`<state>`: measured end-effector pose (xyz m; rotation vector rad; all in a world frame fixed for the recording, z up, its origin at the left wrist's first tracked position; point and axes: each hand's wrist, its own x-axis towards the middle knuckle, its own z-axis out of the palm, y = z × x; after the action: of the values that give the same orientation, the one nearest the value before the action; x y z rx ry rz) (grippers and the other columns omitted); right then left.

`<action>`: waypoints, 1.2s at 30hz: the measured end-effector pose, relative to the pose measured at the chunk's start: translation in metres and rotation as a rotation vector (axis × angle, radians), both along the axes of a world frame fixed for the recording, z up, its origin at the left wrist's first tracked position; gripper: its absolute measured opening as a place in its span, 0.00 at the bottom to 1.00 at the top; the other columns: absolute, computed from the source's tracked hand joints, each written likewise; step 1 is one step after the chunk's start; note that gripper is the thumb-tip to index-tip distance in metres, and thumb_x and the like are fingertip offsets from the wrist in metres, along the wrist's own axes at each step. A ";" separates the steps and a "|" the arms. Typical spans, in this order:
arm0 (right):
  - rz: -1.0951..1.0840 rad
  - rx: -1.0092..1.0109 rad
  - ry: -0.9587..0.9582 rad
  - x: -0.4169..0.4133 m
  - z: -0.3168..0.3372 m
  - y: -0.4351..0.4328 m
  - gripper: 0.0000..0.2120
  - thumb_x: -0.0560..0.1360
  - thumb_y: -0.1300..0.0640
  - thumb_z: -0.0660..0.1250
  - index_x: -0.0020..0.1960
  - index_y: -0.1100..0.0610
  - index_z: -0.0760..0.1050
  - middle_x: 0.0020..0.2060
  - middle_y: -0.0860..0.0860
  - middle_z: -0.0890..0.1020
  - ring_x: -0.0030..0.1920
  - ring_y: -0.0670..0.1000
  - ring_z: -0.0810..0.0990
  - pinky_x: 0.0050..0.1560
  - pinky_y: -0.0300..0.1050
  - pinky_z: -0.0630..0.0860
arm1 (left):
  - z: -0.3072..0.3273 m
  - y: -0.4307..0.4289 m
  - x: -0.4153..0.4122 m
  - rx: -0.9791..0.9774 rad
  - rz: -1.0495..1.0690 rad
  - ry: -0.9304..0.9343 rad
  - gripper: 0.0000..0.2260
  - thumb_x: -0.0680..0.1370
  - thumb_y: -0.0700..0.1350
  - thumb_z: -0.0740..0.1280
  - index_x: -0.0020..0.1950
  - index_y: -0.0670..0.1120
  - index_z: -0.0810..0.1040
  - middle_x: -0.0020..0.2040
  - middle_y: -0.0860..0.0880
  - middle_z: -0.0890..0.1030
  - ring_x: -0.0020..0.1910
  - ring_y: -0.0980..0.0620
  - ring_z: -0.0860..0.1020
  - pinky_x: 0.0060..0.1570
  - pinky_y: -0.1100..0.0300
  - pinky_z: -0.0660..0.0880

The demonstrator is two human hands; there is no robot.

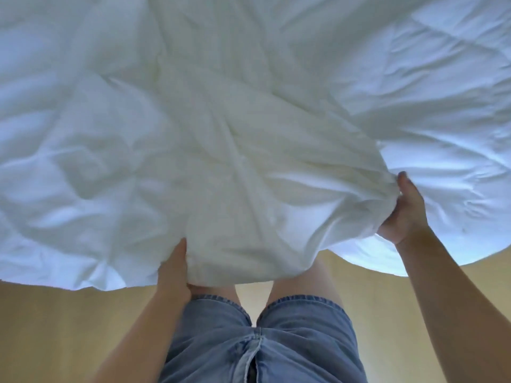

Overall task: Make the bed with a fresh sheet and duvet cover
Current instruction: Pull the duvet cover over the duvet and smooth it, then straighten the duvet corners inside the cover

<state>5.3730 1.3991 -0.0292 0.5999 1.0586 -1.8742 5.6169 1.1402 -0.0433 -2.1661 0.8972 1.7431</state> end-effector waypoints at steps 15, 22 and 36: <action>0.131 0.439 0.196 -0.158 -0.029 0.052 0.05 0.70 0.64 0.70 0.43 0.56 0.77 0.32 0.51 0.81 0.27 0.45 0.79 0.26 0.36 0.74 | 0.023 0.214 -0.248 -0.364 -1.544 0.095 0.34 0.77 0.63 0.59 0.76 0.43 0.55 0.76 0.46 0.57 0.74 0.47 0.55 0.71 0.49 0.58; 1.025 0.859 0.788 -0.117 -0.037 0.083 0.14 0.77 0.52 0.63 0.58 0.60 0.69 0.45 0.51 0.75 0.48 0.56 0.76 0.44 0.44 0.68 | 0.003 0.274 -0.156 0.137 -1.422 0.005 0.18 0.80 0.53 0.56 0.63 0.41 0.72 0.57 0.46 0.74 0.65 0.45 0.71 0.51 0.59 0.69; 1.738 0.675 0.954 -0.021 0.038 0.331 0.12 0.79 0.52 0.60 0.60 0.54 0.71 0.46 0.46 0.76 0.46 0.48 0.75 0.46 0.39 0.71 | 0.014 0.424 -0.106 -0.253 -1.328 0.000 0.17 0.80 0.53 0.58 0.65 0.47 0.70 0.61 0.47 0.77 0.59 0.47 0.75 0.56 0.55 0.72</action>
<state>5.3522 1.7302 0.0084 -0.8621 1.8412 -0.0922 5.5104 1.5641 -0.0294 -1.0301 1.9570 0.9245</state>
